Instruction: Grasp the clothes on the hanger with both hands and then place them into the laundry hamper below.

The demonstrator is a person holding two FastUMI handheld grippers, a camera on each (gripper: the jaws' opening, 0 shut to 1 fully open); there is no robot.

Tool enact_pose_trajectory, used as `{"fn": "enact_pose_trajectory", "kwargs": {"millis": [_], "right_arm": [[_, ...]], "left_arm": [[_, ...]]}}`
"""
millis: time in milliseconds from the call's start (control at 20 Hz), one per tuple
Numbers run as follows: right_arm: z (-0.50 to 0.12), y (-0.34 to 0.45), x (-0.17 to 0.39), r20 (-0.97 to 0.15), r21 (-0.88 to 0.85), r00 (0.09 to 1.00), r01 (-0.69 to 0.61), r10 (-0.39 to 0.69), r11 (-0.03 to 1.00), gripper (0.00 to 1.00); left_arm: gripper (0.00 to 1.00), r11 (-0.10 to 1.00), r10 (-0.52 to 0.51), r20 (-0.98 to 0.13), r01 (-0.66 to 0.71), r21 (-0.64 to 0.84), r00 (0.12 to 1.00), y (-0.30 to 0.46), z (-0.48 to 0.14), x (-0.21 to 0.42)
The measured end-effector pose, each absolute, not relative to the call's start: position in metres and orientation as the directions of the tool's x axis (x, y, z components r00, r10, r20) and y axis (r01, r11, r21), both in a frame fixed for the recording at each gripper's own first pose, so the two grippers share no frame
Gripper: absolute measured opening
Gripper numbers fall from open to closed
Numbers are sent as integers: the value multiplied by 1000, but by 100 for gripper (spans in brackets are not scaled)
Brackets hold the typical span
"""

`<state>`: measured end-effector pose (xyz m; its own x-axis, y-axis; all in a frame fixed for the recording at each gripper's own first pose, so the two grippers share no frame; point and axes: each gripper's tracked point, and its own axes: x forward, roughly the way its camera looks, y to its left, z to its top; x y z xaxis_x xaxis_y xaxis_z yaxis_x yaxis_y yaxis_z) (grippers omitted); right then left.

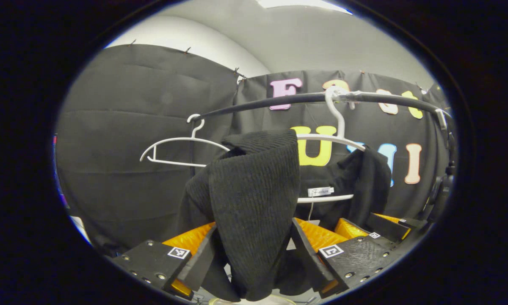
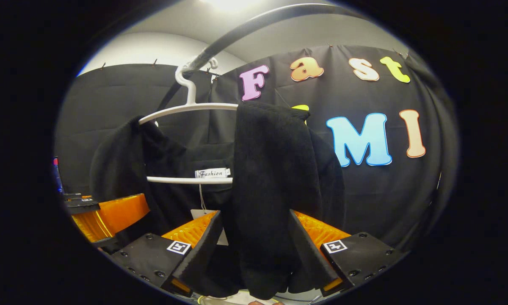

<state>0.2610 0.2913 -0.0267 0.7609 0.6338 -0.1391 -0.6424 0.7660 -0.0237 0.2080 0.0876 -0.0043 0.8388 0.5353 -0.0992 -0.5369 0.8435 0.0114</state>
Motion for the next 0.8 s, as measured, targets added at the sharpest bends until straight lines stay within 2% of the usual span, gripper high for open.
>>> {"fn": "enact_pose_trajectory", "kwargs": {"millis": [300, 500, 650, 700, 750, 800], "right_arm": [[-28, 295, 275, -126, -34, 770, -633, 625, 773, 98], [-31, 297, 288, -115, -25, 783, -618, 611, 786, 94], [-28, 300, 296, -74, -13, 783, -620, 617, 785, 92], [-27, 300, 299, -68, -5, 785, -617, 616, 787, 90], [-29, 302, 303, -62, -1, 787, -615, 614, 788, 77], [-28, 303, 304, -60, 5, 783, -620, 619, 785, 72]], "left_arm": [[95, 821, 569, -108, -571, 15, 815, 95, -10, 218], [95, 814, 579, -104, -580, 24, 808, 98, -12, 225], [74, 810, 583, -103, -586, 0, 806, 101, -14, 228], [74, 814, 577, -109, -580, -2, 810, 100, -16, 227], [64, 812, 580, -108, -584, 2, 807, 102, -16, 227], [54, 817, 573, -107, -576, 1, 813, 102, -14, 226]]}}
